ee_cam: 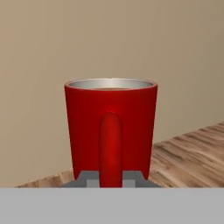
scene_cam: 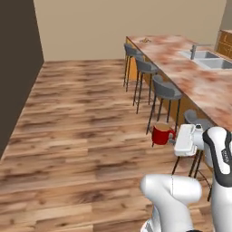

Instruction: Pick up the brewed coffee from the coffee machine and place it next to the breakfast plate on the dining counter.

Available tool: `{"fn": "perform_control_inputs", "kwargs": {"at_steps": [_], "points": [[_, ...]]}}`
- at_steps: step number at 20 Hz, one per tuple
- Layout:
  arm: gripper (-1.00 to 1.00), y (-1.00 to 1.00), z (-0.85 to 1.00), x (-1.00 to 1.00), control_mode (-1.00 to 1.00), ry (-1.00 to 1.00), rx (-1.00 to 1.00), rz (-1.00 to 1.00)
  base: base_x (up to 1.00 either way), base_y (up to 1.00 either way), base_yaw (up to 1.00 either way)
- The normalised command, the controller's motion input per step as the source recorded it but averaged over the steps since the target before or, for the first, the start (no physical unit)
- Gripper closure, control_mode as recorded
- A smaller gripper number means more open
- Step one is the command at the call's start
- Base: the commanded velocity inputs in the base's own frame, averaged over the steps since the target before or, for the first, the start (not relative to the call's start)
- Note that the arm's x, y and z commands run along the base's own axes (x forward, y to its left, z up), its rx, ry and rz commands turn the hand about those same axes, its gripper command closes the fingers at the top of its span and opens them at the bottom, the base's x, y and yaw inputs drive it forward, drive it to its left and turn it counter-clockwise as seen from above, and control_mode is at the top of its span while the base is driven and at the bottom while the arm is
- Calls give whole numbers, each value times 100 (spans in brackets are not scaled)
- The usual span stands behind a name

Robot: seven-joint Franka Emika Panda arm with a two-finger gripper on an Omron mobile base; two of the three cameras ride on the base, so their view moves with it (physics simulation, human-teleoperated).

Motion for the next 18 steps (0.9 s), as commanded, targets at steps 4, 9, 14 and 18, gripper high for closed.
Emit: {"fn": "perform_control_inputs", "kwargs": {"at_steps": [4, 9, 14, 18], "points": [[100, 0, 0, 0, 100, 0, 0, 0, 100, 37, -31], [100, 0, 0, 0, 100, 0, 0, 0, 100, 29, -34], [100, 0, 0, 0, 100, 0, 0, 0, 100, 40, -36], [100, 0, 0, 0, 100, 0, 0, 0, 100, 64, -34]]}}
